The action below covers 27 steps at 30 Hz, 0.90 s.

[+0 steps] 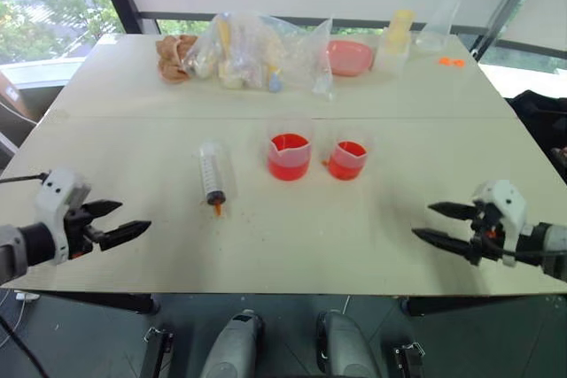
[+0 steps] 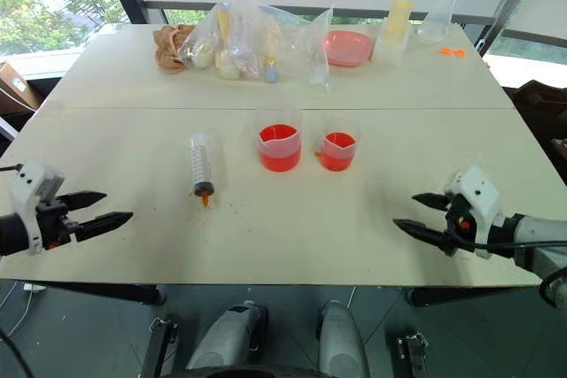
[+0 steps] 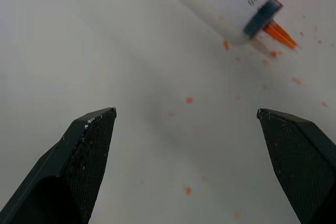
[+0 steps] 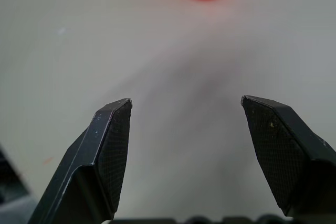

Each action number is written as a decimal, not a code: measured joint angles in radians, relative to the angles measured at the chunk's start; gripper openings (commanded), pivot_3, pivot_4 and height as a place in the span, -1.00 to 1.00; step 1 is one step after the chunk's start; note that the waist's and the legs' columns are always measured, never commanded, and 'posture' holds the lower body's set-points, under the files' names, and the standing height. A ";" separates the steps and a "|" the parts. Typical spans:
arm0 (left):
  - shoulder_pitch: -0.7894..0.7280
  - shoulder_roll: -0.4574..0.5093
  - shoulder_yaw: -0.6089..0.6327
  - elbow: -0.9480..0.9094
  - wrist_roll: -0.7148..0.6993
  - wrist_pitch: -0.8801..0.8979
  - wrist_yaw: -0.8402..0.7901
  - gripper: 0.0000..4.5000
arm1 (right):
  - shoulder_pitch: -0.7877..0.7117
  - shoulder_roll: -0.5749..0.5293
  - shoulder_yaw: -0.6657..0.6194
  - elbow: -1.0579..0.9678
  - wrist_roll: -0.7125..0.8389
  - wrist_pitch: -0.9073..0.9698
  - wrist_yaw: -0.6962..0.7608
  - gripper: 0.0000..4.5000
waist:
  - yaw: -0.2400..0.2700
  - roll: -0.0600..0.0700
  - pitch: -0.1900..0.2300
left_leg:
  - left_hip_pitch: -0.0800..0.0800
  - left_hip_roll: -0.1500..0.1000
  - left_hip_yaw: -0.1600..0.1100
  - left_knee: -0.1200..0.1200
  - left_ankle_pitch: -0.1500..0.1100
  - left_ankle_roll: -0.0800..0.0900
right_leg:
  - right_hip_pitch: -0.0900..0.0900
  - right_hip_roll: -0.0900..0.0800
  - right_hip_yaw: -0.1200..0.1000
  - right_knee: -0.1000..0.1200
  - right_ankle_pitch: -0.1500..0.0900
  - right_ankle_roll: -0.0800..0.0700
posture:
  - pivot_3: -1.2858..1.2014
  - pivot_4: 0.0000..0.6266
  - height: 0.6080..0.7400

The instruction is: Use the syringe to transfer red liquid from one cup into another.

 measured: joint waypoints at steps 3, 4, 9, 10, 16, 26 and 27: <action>0.005 -0.011 -0.013 0.029 0.021 -0.022 -0.017 0.98 | -0.002 0.002 0.012 -0.012 -0.015 -0.011 -0.003 0.55 | 0.000 0.000 0.000 | 0.000 0.000 0.000 0.000 0.000 0.000 | 0.000 0.000 0.000 0.000 0.000 0.000 | 0.03 -0.52 1.00; 0.003 -0.023 -0.019 0.038 0.024 -0.031 -0.020 0.98 | -0.005 0.005 0.022 -0.014 -0.023 -0.019 -0.006 0.55 | 0.001 0.000 0.000 | 0.000 0.000 0.000 0.000 0.000 0.000 | 0.000 0.000 0.000 0.000 0.000 0.000 | 0.03 -0.52 1.00; -0.027 -0.041 -0.046 0.050 0.039 -0.035 -0.020 0.98 | -0.011 0.013 0.033 -0.015 -0.030 -0.027 -0.010 0.55 | 0.005 0.000 0.000 | -0.001 0.000 0.000 0.000 0.000 0.000 | -0.001 0.000 0.000 -0.001 0.000 0.000 | 0.03 -0.52 1.00; -0.032 -0.041 -0.050 0.050 0.040 -0.036 -0.021 0.98 | -0.013 0.013 0.033 -0.015 -0.030 -0.028 -0.010 0.55 | 0.004 0.000 0.000 | -0.001 0.000 0.000 0.000 0.000 0.000 | -0.001 0.000 0.000 -0.001 0.000 0.000 | 0.03 -0.52 1.00; -0.062 -0.042 -0.060 0.047 0.040 -0.034 -0.020 0.98 | -0.023 0.016 0.035 -0.014 -0.030 -0.029 -0.011 0.55 | 0.001 0.000 0.000 | -0.001 0.000 0.000 0.000 0.000 0.000 | -0.001 0.000 0.000 -0.001 0.000 0.000 | 0.03 -0.52 1.00; -0.119 -0.091 -0.072 0.040 0.039 -0.024 0.025 0.98 | -0.026 0.017 0.036 -0.015 -0.035 -0.034 -0.013 0.55 | 0.004 0.000 0.000 | -0.001 0.000 0.000 0.000 0.000 0.000 | -0.001 0.000 0.001 -0.001 0.000 0.000 | 0.03 -0.52 1.00; -0.156 -0.111 -0.075 0.035 0.037 -0.001 0.061 0.98 | -0.027 0.017 0.038 -0.015 -0.038 -0.035 -0.013 0.55 | 0.006 -0.001 0.000 | -0.001 0.000 0.000 0.001 0.000 0.000 | -0.001 0.000 0.001 0.000 0.000 0.000 | 0.03 -0.52 1.00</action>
